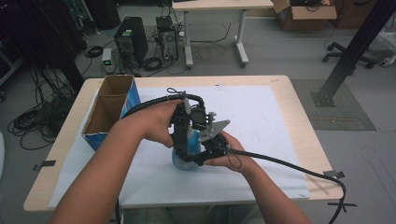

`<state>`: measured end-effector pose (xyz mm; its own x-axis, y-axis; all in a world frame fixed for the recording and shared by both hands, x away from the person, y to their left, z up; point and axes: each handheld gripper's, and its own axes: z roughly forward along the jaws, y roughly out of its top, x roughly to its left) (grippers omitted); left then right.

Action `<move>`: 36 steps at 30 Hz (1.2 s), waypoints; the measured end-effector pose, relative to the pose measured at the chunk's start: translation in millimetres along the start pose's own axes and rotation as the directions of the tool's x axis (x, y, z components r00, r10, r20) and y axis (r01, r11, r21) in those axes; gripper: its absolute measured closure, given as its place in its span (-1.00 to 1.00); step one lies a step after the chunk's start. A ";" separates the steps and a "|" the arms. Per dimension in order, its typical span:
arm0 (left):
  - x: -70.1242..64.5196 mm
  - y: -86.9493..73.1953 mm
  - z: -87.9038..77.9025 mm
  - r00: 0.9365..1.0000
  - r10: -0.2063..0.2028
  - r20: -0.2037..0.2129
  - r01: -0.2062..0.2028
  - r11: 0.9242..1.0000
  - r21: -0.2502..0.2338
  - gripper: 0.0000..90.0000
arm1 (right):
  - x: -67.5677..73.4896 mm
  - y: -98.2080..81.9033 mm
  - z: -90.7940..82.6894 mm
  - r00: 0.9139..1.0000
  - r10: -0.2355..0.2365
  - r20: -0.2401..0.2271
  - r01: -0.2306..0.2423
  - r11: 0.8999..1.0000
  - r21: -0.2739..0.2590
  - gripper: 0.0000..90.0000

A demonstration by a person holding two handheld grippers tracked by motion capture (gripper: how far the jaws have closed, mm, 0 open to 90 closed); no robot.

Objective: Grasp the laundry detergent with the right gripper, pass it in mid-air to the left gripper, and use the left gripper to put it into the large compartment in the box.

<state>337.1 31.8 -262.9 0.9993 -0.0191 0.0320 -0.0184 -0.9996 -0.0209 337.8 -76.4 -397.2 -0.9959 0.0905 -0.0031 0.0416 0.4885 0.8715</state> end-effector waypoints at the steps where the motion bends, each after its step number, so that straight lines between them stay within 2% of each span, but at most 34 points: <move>1: -0.1 0.2 0.2 1.000 -0.001 0.000 0.001 1.000 0.001 -0.99 | 0.1 0.2 -0.1 1.000 0.000 0.000 0.000 1.000 -0.001 0.01; 21: -1.9 2.1 5.8 1.000 0.003 -0.024 -0.003 1.000 0.006 -0.99 | 1.7 -0.1 0.0 1.000 0.019 0.000 -0.019 1.000 -0.008 0.00; 36: -2.5 3.9 7.4 0.999 0.001 -0.040 -0.001 1.000 0.012 -0.96 | 1.4 0.5 -0.7 1.000 0.010 0.001 -0.010 1.000 -0.020 0.00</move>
<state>334.7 28.1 -270.5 0.9972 -0.0213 0.0719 -0.0189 -0.9993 -0.0331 336.3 -76.6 -396.4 -0.9954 0.0959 0.0050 0.0498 0.4703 0.8811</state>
